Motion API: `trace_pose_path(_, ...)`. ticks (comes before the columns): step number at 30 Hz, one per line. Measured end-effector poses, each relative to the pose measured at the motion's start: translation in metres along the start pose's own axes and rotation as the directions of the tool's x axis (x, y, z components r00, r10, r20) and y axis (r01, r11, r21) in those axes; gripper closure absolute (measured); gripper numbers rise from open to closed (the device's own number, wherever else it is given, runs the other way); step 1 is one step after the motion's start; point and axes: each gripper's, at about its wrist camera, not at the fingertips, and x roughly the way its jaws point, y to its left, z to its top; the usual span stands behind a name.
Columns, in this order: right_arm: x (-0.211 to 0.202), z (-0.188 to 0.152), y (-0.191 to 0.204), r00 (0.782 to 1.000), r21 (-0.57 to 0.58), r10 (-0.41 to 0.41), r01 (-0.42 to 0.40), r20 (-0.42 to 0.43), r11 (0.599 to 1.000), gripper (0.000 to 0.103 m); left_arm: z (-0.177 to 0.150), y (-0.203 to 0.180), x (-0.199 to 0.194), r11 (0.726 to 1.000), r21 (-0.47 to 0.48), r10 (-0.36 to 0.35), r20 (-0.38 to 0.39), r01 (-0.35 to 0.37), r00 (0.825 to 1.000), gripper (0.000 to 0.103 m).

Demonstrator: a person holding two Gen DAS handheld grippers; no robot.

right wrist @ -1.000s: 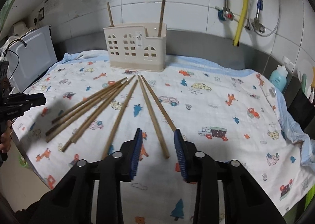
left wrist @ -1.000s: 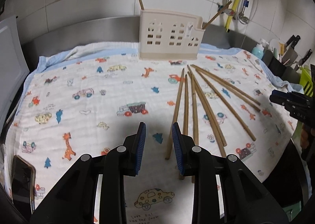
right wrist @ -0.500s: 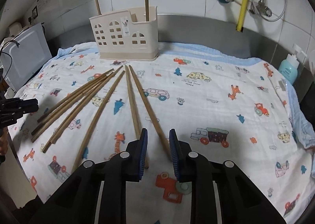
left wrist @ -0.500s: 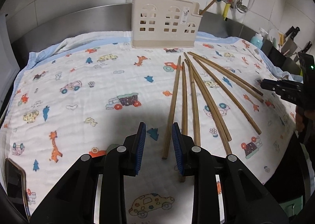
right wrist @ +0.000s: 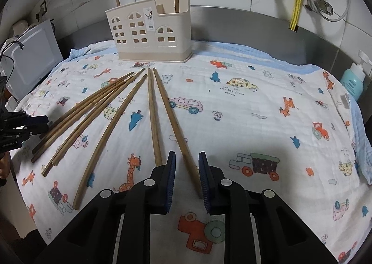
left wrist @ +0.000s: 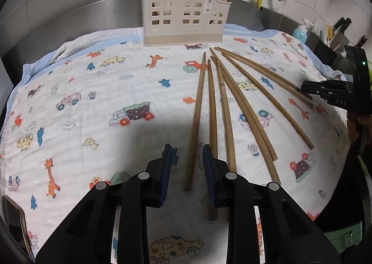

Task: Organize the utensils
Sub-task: 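Move the right tool down to a chopstick and close its fingers on it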

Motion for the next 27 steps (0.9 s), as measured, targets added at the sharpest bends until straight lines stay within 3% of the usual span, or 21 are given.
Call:
trace_pose_path(2, 0.001, 0.000, -0.001, 1.000, -0.002, 0.002, -0.002, 0.000, 1.000, 0.084, -0.001, 0.001, 0.001, 1.000, 0.001, 0.002, -0.003, -0.002, 1.000, 0.077)
trace_pose_path(4, 0.003, 0.001, -0.001, 1.000, -0.003, 0.001, -0.001, -0.003, 1.000, 0.084, -0.001, 0.001, 0.003, 1.000, 0.003, 0.002, -0.008, -0.002, 1.000, 0.084)
trace_pose_path(27, 0.013, 0.001, 0.002, 1.000, -0.057, -0.004, 0.003, -0.030, 0.998, 0.092, 0.001, -0.001, 0.008, 1.000, 0.015, 0.015, -0.013, -0.014, 1.000, 0.088)
